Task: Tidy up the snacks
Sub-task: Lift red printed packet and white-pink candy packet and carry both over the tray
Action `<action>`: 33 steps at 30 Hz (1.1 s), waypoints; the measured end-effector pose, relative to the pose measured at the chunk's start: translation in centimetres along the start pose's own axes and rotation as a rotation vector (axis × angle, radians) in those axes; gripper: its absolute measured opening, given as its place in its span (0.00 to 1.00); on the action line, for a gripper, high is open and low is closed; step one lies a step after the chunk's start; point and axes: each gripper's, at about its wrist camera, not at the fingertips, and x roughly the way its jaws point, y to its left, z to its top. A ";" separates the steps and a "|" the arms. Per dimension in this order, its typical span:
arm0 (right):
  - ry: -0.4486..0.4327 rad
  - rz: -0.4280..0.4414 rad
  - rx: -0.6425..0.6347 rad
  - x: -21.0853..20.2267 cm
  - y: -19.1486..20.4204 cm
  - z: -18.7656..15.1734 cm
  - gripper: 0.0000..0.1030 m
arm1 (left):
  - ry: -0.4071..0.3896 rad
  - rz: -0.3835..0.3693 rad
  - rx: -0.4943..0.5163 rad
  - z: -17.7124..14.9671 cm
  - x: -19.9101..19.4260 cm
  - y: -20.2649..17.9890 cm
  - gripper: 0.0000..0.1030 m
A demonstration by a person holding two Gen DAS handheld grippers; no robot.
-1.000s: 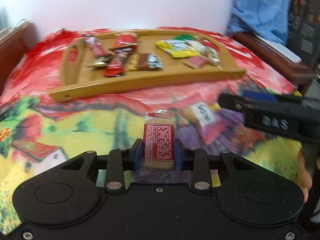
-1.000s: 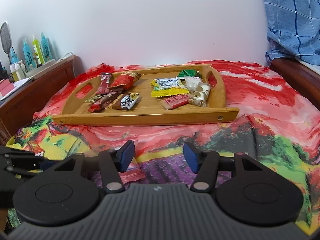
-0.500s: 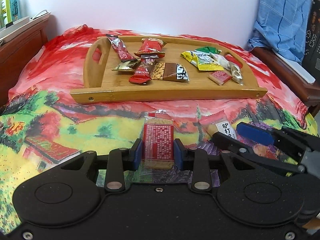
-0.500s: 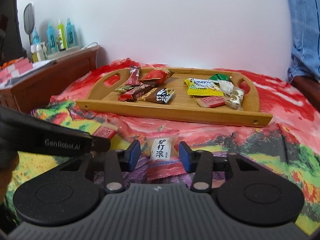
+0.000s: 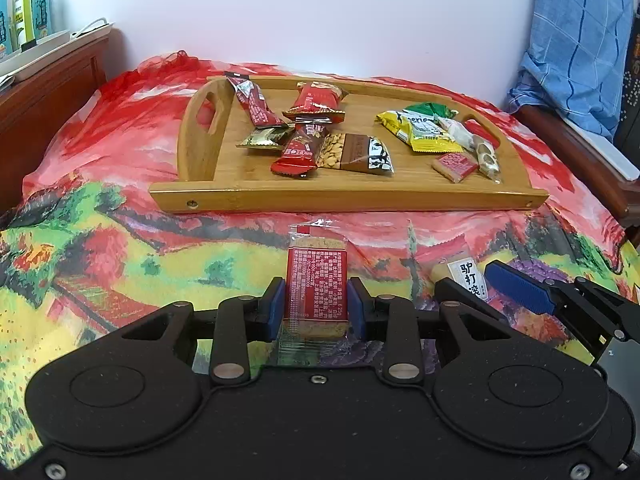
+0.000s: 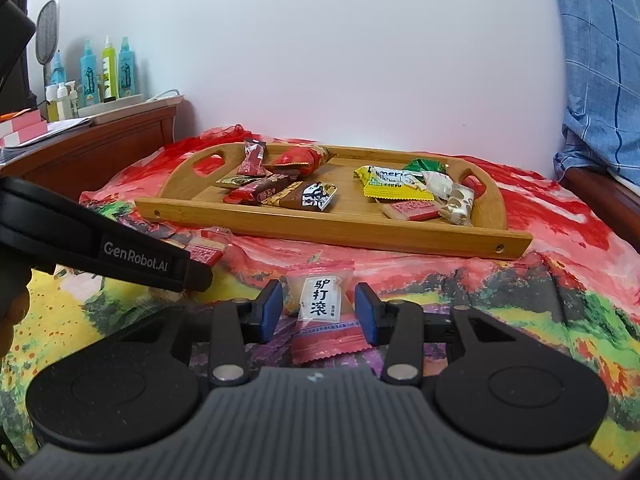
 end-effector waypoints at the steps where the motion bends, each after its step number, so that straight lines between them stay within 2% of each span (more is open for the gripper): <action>1: 0.001 0.001 0.004 0.1 0.0 0.0 0.46 | -0.001 0.000 0.001 0.0 0.0 0.0 0.30; 9: 0.061 0.021 0.021 1.1 0.0 -0.4 0.43 | 0.001 0.001 -0.007 -0.1 0.2 0.2 0.30; 26: 0.015 0.024 0.021 0.2 -0.3 0.3 0.32 | -0.026 -0.003 -0.025 0.2 -0.4 0.6 0.30; 28: 0.019 0.017 0.015 0.2 -0.2 0.3 0.32 | -0.028 -0.001 -0.025 0.4 -0.4 0.6 0.30; 32: 0.078 0.023 0.018 1.3 -0.3 0.2 0.46 | -0.028 0.001 -0.027 0.5 -0.4 0.7 0.30; 33: 0.095 0.023 0.016 1.7 -0.3 0.1 0.43 | -0.028 0.001 -0.028 0.6 -0.3 0.7 0.30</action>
